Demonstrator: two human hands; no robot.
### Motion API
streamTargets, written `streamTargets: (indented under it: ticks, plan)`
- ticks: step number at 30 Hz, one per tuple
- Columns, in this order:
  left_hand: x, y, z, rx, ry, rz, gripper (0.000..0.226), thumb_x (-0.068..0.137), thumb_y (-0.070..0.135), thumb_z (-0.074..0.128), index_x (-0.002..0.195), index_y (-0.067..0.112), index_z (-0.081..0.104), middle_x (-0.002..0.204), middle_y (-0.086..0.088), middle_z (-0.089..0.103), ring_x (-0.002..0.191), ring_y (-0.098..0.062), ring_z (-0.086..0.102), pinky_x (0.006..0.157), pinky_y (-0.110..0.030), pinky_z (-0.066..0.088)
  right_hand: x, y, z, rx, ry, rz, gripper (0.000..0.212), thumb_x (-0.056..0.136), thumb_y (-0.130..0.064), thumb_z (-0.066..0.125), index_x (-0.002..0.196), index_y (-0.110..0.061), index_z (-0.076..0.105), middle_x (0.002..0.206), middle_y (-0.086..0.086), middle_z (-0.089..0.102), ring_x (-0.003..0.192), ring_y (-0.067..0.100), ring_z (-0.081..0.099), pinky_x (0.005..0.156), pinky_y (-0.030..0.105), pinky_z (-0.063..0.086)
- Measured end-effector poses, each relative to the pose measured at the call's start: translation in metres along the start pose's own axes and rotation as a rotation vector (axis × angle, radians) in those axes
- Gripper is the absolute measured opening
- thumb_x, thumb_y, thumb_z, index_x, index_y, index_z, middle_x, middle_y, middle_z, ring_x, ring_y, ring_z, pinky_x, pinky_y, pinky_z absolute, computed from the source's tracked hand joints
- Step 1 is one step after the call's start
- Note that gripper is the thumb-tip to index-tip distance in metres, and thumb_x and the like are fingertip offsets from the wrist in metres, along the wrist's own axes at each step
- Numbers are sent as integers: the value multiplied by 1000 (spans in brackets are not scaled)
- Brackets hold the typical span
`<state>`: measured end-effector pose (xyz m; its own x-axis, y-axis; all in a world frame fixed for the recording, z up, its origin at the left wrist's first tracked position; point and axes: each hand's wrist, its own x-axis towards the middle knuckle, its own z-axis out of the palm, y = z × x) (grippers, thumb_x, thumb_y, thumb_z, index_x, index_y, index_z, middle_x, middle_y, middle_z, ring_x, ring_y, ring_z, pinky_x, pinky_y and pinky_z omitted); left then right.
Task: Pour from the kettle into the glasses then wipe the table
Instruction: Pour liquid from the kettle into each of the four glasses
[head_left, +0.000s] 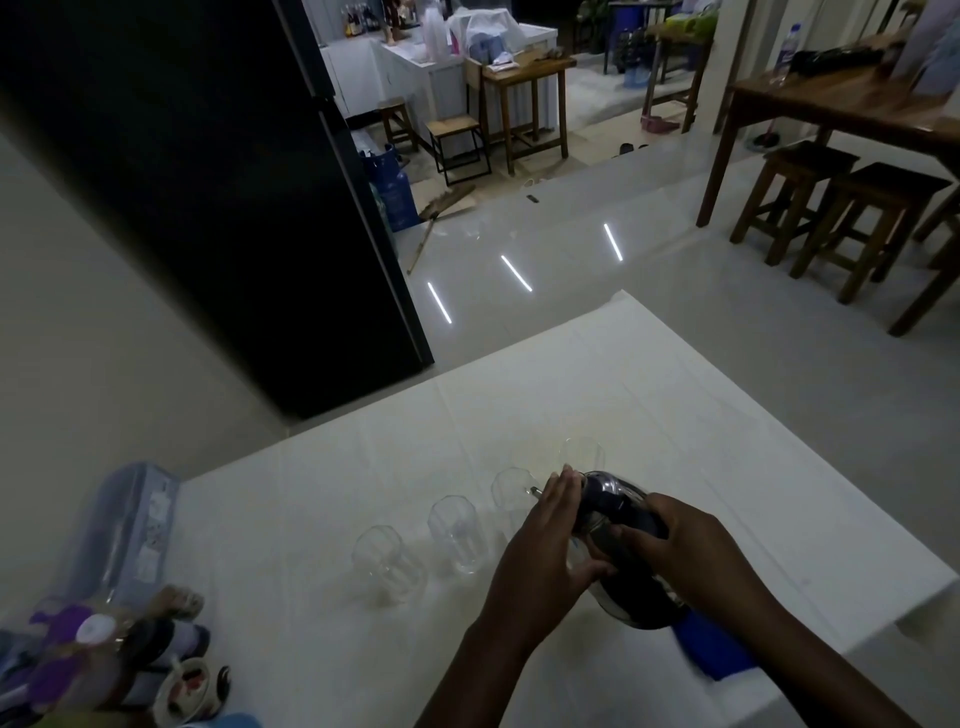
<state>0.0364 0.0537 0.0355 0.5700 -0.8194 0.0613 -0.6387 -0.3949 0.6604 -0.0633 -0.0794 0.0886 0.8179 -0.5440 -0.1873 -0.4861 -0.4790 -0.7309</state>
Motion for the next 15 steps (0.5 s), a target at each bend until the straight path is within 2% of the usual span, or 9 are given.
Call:
streamTargets:
  ticks: [6, 10, 15]
  plan:
    - [1, 1, -2, 2, -1, 2, 92, 82, 37, 70, 149, 28, 7, 153, 20, 1, 139, 6, -3, 107, -11, 11, 0, -2, -4, -1, -7, -10, 21, 81, -27, 66, 81, -41, 50, 67, -21, 55, 66, -6, 53, 53, 12, 33]
    - [1, 2, -1, 0, -6, -3, 92, 83, 38, 69, 149, 29, 5, 154, 20, 1, 139, 6, -3, 109, -14, 13, 1, -2, -4, -14, -8, -8, 19, 81, -29, 66, 85, -40, 51, 68, -21, 55, 67, -6, 53, 54, 13, 34]
    - [2, 2, -2, -4, -6, -3, 92, 83, 38, 69, 149, 29, 5, 154, 20, 1, 139, 6, -3, 108, -13, 12, 1, -4, -6, -36, -13, -19, 26, 81, -30, 66, 72, -45, 47, 67, -19, 55, 66, -5, 52, 53, 14, 33]
